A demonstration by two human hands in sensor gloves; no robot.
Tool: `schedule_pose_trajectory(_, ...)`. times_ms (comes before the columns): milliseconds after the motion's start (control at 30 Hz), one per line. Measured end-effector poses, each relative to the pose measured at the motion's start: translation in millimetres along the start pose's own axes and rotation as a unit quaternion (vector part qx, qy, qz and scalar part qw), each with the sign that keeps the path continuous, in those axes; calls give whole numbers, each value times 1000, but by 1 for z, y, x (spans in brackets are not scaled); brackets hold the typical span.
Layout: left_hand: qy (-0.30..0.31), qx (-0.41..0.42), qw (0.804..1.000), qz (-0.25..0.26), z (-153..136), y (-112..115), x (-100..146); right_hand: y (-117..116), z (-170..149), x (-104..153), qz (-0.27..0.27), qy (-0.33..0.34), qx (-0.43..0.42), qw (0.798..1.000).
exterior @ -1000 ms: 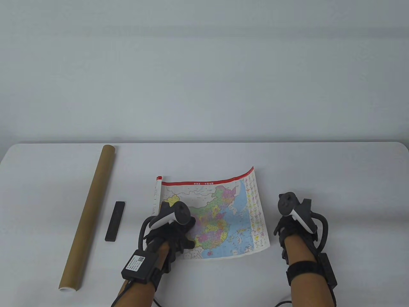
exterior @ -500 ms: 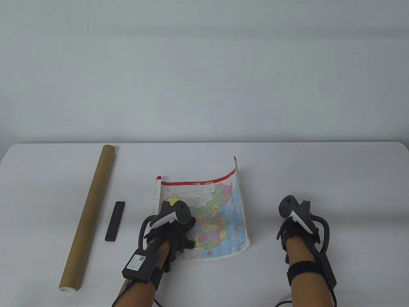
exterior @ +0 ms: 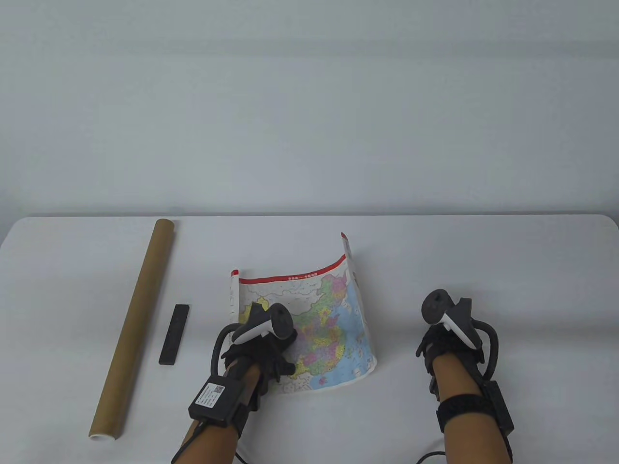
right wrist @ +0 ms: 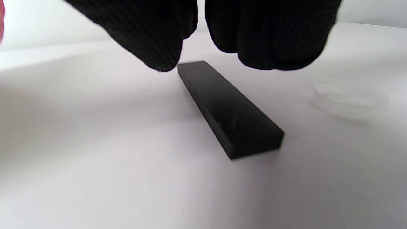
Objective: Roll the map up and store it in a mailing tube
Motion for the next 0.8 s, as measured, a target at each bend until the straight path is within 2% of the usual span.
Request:
schedule_pose_trajectory(133,-8,-27,1000,-6,8,-2,2,20,10,10,-20,33,-32,999)
schedule_pose_trajectory(200,-9,-37,999,-7,12,-3,2,33,16,18,-48,51,-46,996)
schedule_pose_trajectory(300,-20,-44,999,15,16,-4,4,51,28,30,-72,85,-57,992)
schedule_pose_trajectory(367,-32,-51,998,11,16,-3,3,62,37,40,-89,110,-69,988)
schedule_pose_trajectory(567,-55,-50,997,-13,12,0,1,94,78,85,-153,221,-128,955)
schedule_pose_trajectory(667,-53,-37,998,-13,10,1,1,98,96,107,-169,271,-148,936)
schedule_pose_trajectory(800,-66,-62,996,-2,13,-4,3,90,119,133,-177,327,-165,914)
Point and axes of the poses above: the tracker on the back of each hand, its own z axis roughly to the thumb side, its own x axis roughly from the fingertips to the wrist, y = z × x, the point moved 5 cm from there along -x, roughly from the wrist to the fingertips
